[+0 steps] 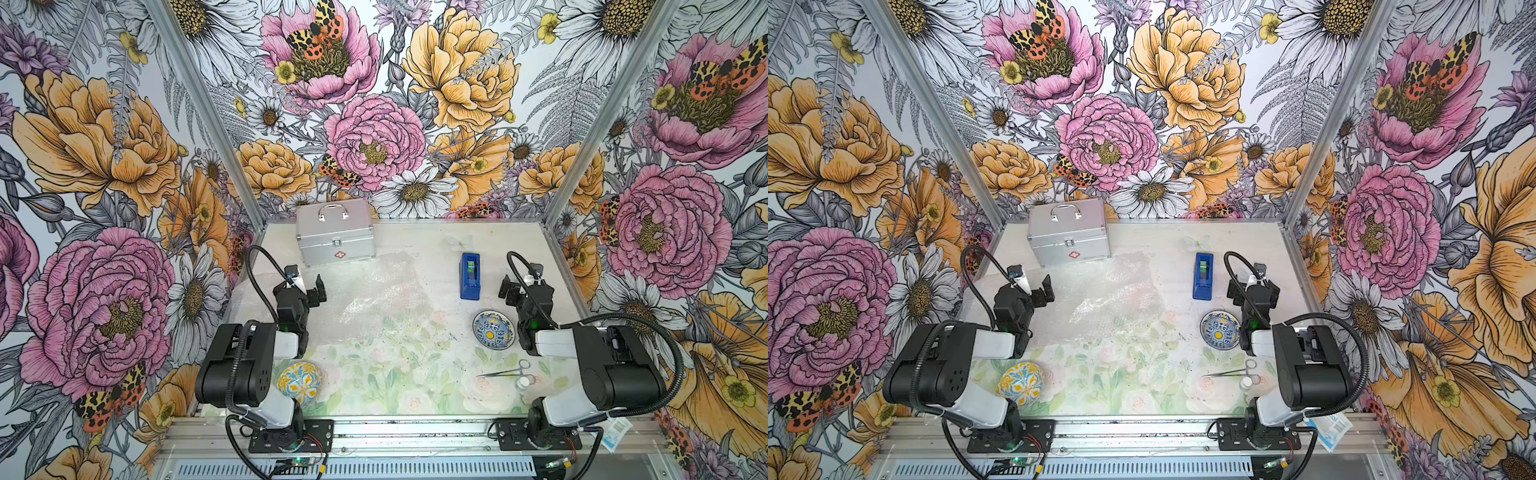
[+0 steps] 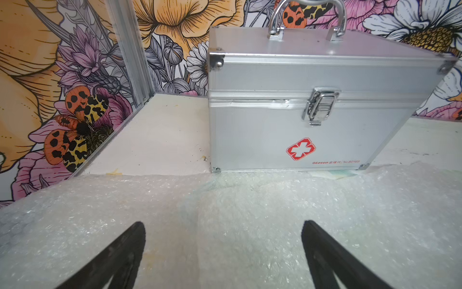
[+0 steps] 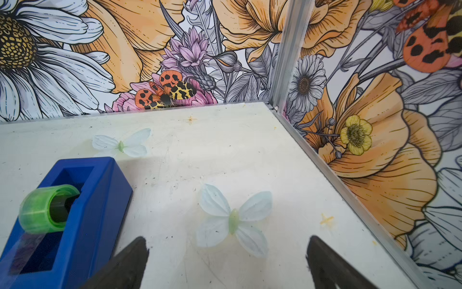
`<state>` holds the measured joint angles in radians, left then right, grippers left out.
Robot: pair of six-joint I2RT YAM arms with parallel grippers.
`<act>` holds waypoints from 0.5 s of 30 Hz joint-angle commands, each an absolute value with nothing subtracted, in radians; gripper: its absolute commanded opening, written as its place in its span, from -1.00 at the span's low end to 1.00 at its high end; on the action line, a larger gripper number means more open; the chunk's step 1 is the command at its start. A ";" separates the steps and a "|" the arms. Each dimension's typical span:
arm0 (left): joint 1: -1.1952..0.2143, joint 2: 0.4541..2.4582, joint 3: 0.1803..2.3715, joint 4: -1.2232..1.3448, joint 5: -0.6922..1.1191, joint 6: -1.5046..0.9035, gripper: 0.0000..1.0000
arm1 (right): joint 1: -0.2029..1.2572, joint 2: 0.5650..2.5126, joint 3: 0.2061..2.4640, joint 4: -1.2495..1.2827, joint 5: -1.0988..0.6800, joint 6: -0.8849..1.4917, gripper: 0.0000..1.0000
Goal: Wrap bowls in bubble wrap
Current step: Adjust the bubble wrap at the center of the board.
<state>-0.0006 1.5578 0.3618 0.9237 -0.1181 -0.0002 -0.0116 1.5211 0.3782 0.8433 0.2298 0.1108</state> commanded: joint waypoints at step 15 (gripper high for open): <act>0.029 1.548 0.378 0.938 -0.070 -0.015 0.98 | -0.002 1.526 0.385 0.864 0.215 0.107 1.00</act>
<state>0.0219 1.5578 0.3618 0.9237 -0.0959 -0.0017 -0.0116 1.5208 0.3782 0.8433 0.2298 0.1108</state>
